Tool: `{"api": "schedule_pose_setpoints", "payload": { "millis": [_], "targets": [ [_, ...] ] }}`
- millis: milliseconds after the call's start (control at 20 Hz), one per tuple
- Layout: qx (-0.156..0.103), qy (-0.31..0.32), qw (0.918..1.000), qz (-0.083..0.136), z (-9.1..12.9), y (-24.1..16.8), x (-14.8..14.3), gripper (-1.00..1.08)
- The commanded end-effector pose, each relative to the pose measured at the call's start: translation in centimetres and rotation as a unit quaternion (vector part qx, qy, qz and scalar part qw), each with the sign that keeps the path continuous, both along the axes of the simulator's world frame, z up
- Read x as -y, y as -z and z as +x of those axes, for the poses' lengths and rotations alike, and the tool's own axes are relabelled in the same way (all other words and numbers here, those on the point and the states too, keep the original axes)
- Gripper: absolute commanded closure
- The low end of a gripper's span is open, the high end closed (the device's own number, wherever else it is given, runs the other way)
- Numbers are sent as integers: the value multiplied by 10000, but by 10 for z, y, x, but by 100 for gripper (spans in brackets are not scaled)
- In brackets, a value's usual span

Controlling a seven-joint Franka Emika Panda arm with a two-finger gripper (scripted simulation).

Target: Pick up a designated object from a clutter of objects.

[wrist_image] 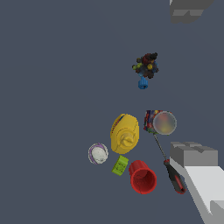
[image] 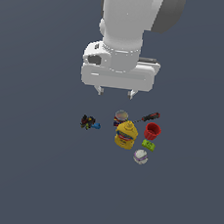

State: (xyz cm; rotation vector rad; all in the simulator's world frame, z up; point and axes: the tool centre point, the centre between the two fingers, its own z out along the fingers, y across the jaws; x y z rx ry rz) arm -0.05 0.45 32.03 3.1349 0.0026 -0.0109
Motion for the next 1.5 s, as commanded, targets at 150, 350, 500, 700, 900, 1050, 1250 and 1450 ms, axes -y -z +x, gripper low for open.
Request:
{"api": "schedule_pose_setpoints", "payload": {
  "millis": [150, 350, 500, 700, 900, 1050, 1250, 1450],
  "targets": [
    [-14, -51, 10000, -19, 1, 1, -1, -92],
    [-64, -217, 9997, -82, 2, 3, -2, -92],
    [-78, -255, 9996, -98, 1, 2, -1, -92],
    [-75, -255, 9996, -96, 3, 4, -3, -92],
    [-71, -312, 9994, -102, 9, 12, -8, -92],
    [-66, -382, 9992, -108, 17, 22, -14, -92],
    [-55, -515, 9986, -114, 30, 42, -27, -92],
    [-40, -694, 9975, -114, 47, 70, -45, -92]
  ]
}}
